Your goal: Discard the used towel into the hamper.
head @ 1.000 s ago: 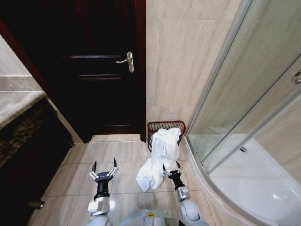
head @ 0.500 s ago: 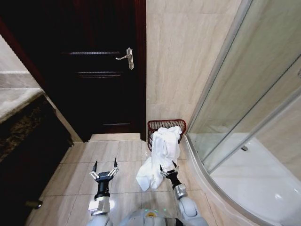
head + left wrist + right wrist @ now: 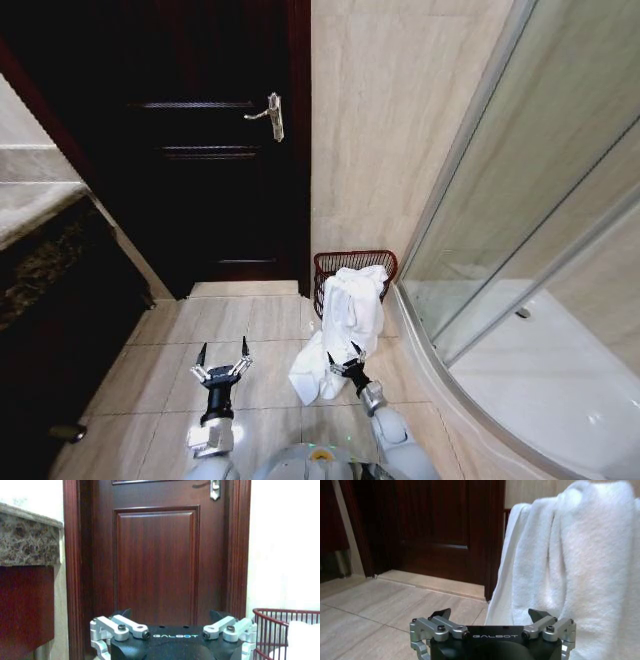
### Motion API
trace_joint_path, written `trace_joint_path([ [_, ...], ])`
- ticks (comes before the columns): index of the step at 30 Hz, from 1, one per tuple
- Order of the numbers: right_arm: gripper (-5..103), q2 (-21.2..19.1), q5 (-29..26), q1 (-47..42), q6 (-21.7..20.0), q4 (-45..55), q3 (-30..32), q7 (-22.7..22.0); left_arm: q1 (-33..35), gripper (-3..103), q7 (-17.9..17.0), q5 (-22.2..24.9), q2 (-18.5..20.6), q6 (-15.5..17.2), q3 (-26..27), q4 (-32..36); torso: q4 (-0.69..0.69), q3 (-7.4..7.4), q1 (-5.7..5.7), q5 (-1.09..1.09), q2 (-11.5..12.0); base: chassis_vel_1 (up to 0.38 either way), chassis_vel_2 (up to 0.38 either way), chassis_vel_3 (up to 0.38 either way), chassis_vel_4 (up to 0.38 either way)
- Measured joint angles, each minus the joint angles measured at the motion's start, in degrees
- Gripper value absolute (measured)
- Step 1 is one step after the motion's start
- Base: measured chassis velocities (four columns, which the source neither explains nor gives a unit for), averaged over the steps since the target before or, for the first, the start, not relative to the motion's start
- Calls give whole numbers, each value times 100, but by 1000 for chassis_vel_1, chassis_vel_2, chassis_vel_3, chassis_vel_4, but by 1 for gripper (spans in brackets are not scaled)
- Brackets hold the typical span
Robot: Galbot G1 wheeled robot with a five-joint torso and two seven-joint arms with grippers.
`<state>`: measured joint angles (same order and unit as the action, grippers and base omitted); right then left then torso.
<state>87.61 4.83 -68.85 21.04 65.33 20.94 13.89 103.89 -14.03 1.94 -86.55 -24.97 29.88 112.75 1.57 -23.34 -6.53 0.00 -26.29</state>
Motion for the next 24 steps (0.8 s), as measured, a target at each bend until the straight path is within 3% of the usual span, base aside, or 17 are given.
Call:
trace_joint_path([
  [12, 100, 171, 293, 491, 110, -907, -4, -26, -28, 100, -18, 126, 65, -43, 88, -112, 0, 147, 80, 0, 226, 0, 0, 0, 0],
  [16, 100, 402, 412, 1044, 80, -1898, 23, -378, -110, 100, -82, 202, 97, -86, 138, -192, -1, 217, 131, -1, 349, 0, 0, 0, 0],
  [24, 100, 463, 401, 1595, -31, -2852, 60, -979, -149, 100, -163, 129, 82, 7, 131, -139, -1, 218, 138, 0, 360, 0, 0, 0, 0],
])
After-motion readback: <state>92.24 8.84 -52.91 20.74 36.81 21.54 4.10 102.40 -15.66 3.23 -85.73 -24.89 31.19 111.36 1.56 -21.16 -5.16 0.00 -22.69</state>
